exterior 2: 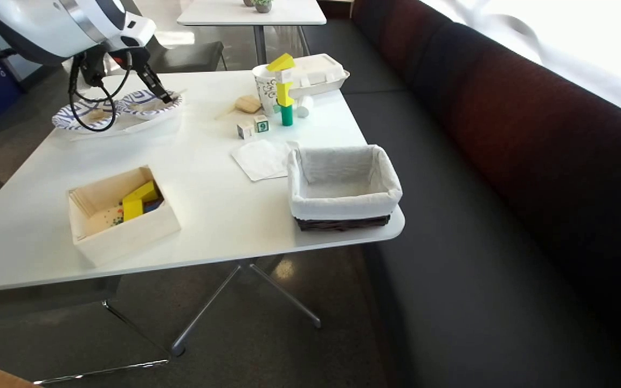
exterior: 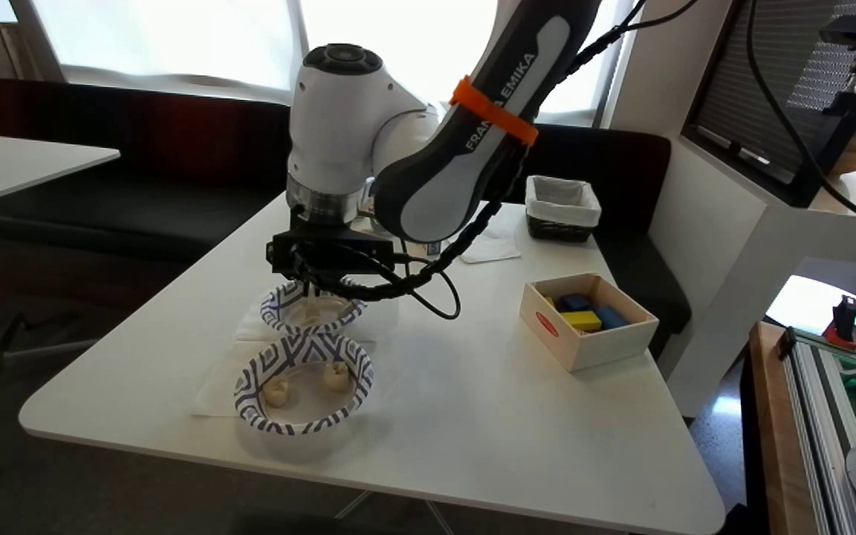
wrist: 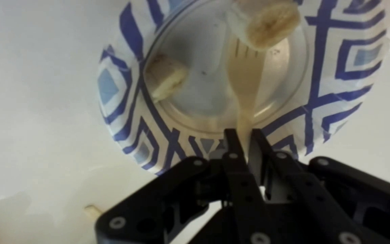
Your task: Use the fork to move one object from the right plate to the left plate
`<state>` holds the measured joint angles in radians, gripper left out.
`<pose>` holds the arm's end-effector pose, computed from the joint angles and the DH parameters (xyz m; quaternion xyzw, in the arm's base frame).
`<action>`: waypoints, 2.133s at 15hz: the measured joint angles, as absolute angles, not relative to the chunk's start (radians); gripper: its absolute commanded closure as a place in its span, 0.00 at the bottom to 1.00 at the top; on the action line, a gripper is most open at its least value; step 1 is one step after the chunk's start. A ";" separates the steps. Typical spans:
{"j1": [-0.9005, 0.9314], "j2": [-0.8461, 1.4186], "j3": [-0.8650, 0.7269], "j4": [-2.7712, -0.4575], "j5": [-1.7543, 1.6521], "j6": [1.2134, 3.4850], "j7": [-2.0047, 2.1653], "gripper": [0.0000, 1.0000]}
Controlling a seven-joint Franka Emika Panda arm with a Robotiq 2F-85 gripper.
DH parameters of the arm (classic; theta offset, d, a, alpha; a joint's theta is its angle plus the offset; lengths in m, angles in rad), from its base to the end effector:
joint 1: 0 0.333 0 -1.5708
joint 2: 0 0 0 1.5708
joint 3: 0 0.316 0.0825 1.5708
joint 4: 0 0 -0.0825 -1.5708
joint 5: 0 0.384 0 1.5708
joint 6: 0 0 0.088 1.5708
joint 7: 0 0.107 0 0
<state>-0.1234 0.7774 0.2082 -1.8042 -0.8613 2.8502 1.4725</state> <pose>0.6519 0.0857 0.1442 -0.9265 0.3257 -0.1866 0.0253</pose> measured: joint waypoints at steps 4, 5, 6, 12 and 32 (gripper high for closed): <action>-0.045 0.772 0.126 -1.804 -0.629 2.877 1.299 0.97; -0.027 0.771 0.106 -1.805 -0.571 2.883 1.257 0.97; -0.010 0.770 0.087 -1.805 -0.517 2.887 1.215 0.97; 0.080 0.763 -0.015 -1.809 -0.262 2.895 1.014 0.97; 0.403 0.594 -0.233 -2.051 -0.093 3.036 0.927 0.97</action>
<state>0.4029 0.5937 -0.2332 -2.0507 -0.0926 3.0363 0.9271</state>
